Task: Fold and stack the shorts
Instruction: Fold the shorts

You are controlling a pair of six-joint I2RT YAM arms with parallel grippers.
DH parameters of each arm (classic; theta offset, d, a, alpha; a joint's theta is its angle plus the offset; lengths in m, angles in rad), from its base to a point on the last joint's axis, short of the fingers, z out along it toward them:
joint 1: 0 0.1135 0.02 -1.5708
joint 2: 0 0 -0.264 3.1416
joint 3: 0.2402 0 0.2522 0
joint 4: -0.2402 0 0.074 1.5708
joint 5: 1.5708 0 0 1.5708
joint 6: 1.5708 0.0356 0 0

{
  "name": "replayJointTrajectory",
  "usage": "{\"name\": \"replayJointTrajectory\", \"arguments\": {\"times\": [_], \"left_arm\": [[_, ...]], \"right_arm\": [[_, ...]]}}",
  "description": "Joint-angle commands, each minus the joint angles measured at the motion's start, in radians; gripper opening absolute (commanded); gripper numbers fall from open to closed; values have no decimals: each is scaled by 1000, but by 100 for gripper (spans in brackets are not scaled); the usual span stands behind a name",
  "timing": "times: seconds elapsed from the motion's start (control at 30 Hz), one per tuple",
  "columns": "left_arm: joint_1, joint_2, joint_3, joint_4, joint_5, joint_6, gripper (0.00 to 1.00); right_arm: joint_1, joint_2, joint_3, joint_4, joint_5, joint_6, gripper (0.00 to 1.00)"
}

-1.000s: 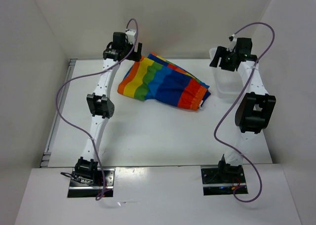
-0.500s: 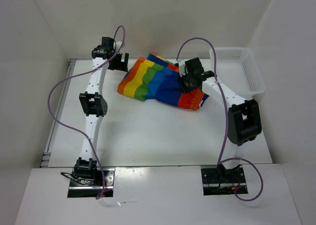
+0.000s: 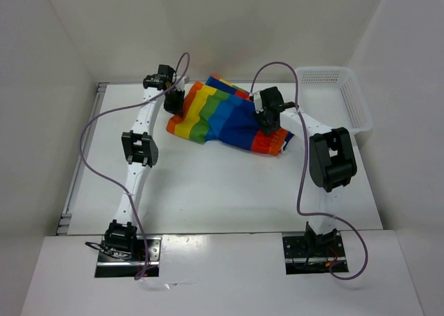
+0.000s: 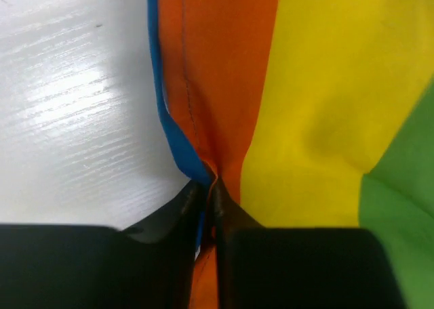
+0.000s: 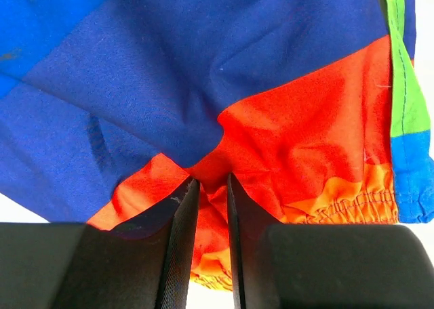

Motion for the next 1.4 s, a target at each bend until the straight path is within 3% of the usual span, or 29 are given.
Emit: {"name": "replayJointTrajectory", "arguments": {"times": [0.0, 0.03, 0.07, 0.13, 0.2, 0.27, 0.3, 0.37, 0.4, 0.47, 0.5, 0.53, 0.6, 0.67, 0.8, 0.83, 0.87, 0.97, 1.1, 1.37], "left_arm": [[57, -20, -122, -84, 126, -1, 16], [74, -46, -233, -84, 157, -1, 0], [103, -106, -296, -84, 195, -1, 0], [129, -220, -436, -84, 195, -1, 0], [172, -334, -733, -5, 243, -1, 0], [183, -576, -1020, 168, 226, -1, 0], [183, -735, -1290, 216, 202, -1, 0], [131, -871, -1505, 308, 127, -1, 0], [120, -973, -1589, 330, 113, -1, 3], [120, -1037, -1740, 356, 112, -1, 14], [120, -1065, -1760, 356, 112, -1, 18], [131, -1065, -1773, 356, 112, -1, 33], [155, -1094, -1784, 356, 100, -1, 41], [169, -1115, -1784, 356, 82, -1, 62], [190, -1216, -1695, 382, 13, -1, 83], [191, -1232, -1681, 428, 1, -1, 88], [191, -1241, -1669, 453, 0, -1, 93], [191, -1151, -1595, 479, 14, -1, 100], [191, -995, -1498, 503, 14, -1, 100], [200, -859, -1420, 606, -24, -1, 100]], "right_arm": [[7, 15, 12, 54, -20, -40, 27], [7, 15, 12, 54, -34, -40, 27], [7, 15, 12, 40, -51, -55, 27], [7, 15, 3, 24, -91, -81, 24], [30, 6, -11, 12, -102, -133, 22], [56, 6, -47, 12, -89, -156, 22], [84, -6, -57, 12, -89, -167, 22], [113, -17, -70, 1, -89, -182, 22], [142, -32, -80, 1, -89, -182, 22], [165, -45, -80, -9, -118, -182, 22], [176, -71, -69, -9, -128, -158, 22], [176, -80, -60, -9, -158, -149, 24], [176, -120, -25, -31, -168, -129, 26], [176, -149, 3, -31, -177, -106, 32], [153, -181, 106, -19, -177, -38, 47], [116, -159, 126, -6, -192, 0, 53], [95, -142, 143, -6, -215, 0, 65], [29, -53, 212, 12, -206, -1, 74], [-60, 55, 285, 3, -250, -1, 82], [-117, 98, 299, -40, -378, -31, 87]]}}
